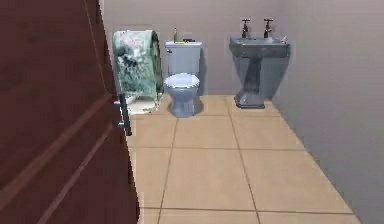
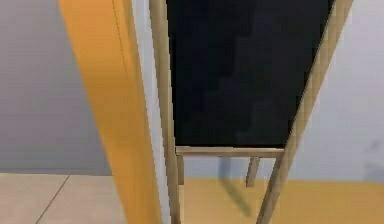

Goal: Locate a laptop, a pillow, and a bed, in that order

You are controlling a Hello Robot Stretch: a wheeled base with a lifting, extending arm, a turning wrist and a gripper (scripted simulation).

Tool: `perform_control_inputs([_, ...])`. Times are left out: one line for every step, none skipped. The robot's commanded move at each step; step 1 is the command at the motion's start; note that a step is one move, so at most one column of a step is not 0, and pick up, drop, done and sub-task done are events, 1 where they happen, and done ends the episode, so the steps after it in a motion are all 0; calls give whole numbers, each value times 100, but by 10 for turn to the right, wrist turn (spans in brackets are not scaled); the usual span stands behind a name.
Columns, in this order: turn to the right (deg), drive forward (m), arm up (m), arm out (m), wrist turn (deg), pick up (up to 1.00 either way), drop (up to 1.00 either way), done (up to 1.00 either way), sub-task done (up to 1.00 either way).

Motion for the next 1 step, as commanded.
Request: perform_control_inputs([0, 100, 0, 0, 0, 0, 0, 0, 0])
